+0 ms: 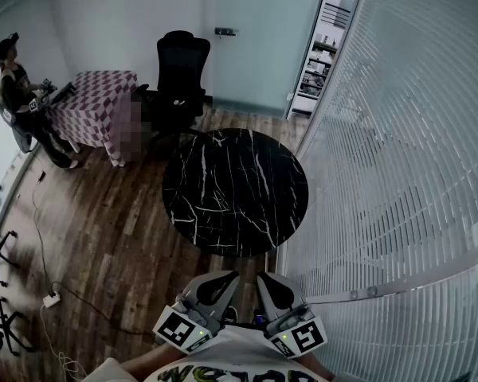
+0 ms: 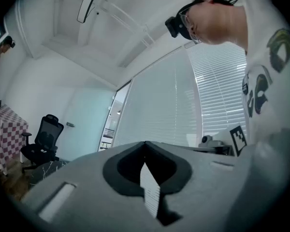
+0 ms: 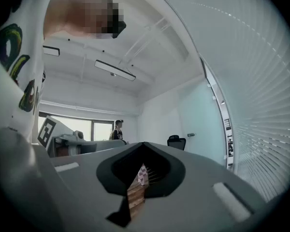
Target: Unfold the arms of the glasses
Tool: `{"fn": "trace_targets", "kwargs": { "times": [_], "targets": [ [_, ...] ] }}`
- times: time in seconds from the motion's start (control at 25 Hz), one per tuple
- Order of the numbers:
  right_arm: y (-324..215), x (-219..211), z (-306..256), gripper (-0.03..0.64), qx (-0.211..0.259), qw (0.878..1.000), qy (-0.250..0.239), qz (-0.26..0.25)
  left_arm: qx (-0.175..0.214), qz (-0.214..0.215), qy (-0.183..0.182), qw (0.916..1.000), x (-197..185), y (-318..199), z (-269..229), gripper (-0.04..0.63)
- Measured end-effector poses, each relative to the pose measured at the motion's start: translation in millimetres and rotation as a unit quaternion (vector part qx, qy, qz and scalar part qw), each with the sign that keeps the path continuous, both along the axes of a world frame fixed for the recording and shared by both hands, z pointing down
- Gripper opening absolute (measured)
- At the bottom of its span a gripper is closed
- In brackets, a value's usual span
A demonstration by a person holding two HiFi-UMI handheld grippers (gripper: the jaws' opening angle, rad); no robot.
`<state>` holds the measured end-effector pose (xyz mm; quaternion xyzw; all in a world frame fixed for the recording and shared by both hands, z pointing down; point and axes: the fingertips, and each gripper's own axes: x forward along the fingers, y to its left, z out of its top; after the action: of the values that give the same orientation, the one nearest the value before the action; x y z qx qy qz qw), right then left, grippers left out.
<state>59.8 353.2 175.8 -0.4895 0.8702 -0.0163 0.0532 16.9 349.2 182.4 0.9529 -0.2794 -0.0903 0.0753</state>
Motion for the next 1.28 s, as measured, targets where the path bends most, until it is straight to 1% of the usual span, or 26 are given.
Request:
{"fn": "trace_targets", "kwargs": {
  "times": [0.24,0.44,0.88,1.28],
  "targets": [
    [-1.4,2.4,3.9,0.002,-0.003,1.0,0.001,-0.002,-0.003,-0.002,0.0,1.0,0.8,-1.3,3.0,0.005],
    [-3.7,8.1,4.0,0.002,-0.009,1.0,-0.021,-0.002,-0.003,-0.004,-0.002,1.0,4.0,-1.2,3.6,0.005],
    [-0.6,17.1,1.4,0.002,-0.007,1.0,-0.017,-0.002,-0.008,-0.003,-0.005,0.9999,15.3,2.1,3.5,0.005],
    [-0.1,36.1,12.4,0.002,-0.018,1.0,-0.016,-0.004,-0.023,-0.01,-0.002,0.9997,35.2,3.9,12.8,0.005]
  ]
}}
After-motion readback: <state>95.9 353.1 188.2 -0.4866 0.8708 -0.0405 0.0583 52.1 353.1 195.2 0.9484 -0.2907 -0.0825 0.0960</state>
